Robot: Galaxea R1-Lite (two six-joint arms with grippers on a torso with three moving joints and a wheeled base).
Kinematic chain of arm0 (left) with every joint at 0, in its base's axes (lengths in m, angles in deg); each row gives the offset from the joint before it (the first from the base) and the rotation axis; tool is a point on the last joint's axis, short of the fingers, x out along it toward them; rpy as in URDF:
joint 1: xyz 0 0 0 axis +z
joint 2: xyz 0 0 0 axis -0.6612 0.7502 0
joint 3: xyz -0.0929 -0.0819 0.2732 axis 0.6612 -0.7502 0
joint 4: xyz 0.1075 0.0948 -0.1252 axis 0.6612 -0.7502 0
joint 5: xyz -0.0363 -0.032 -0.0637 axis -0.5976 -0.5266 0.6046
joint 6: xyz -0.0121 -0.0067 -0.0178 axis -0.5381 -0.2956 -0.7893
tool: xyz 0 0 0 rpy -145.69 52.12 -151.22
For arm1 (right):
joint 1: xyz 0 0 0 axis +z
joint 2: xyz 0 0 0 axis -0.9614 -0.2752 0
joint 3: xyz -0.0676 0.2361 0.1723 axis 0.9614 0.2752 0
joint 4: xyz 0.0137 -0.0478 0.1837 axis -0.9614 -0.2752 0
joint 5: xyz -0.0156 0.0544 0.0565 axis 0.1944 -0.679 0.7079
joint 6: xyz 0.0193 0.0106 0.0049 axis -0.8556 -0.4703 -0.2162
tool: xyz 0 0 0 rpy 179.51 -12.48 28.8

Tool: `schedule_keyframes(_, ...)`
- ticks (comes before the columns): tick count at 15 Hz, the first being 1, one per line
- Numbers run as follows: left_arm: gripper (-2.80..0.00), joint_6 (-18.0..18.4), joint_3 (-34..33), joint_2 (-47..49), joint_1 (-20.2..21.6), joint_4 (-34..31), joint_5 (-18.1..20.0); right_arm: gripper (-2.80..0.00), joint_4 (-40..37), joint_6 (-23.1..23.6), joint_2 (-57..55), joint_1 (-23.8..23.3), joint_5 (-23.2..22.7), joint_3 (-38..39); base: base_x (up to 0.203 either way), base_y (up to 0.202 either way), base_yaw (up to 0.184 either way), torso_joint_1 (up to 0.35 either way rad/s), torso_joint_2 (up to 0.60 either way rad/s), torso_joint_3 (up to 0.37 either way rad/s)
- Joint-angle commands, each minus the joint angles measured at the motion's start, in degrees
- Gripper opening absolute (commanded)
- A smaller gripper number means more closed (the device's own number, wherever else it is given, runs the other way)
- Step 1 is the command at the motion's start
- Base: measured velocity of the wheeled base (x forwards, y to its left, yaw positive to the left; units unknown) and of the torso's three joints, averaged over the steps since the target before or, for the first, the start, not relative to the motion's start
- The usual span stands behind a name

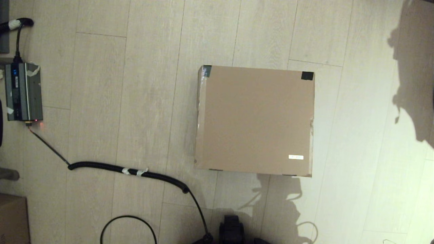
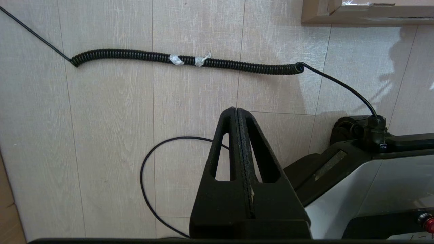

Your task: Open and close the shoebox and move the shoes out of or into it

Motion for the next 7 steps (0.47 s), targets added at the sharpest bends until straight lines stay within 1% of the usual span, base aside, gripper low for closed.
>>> schedule_keyframes(1,-2.8,0.03,0.01,-0.1,0.0,-0.01,0.04,-2.8,0.04,0.01,-0.09,-0.2,-0.03,0.0,0.0,0.0,0.0,0.0,0.0,0.0)
schedule_keyframes(7,-2.8,0.03,0.01,-0.1,0.0,-0.01,-0.04,-2.8,0.05,0.31,-0.03,-0.2,-0.12,0.0,0.0,0.0,0.0,0.0,0.0,0.0)
